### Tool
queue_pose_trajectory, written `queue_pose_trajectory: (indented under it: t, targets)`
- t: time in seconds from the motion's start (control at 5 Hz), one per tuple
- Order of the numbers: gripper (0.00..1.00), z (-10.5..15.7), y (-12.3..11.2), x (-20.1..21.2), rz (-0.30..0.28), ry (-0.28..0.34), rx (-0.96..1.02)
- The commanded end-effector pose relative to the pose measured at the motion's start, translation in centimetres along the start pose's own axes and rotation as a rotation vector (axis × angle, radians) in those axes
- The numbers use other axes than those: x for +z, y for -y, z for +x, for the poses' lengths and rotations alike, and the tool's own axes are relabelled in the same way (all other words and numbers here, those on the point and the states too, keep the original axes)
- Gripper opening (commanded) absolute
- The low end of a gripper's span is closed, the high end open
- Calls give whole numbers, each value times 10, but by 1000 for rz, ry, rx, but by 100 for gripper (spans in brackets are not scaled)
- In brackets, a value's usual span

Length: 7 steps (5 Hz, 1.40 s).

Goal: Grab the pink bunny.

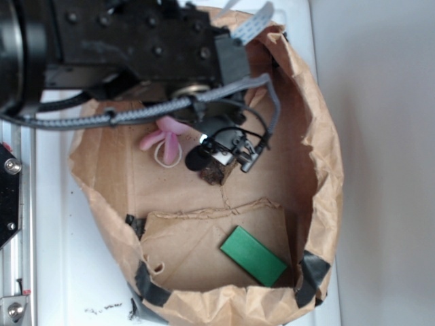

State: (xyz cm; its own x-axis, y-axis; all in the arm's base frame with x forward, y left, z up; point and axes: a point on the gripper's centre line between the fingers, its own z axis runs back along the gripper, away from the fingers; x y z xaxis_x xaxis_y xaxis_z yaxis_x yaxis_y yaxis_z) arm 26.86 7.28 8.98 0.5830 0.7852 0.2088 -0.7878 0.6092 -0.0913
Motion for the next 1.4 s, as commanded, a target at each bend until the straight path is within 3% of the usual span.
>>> queue_pose_trajectory:
  t: [0.0,0.4,0.8,1.0,1.2]
  targets:
    - [100,2,-25,4,9,89,36]
    - [100,1,-25,-7,25,104,43]
    - [100,-14,-19,-20,30,66,42]
    - [100,-12,-5,-39,59,99,12]
    - [100,-24,-12,-40,67,113,-22]
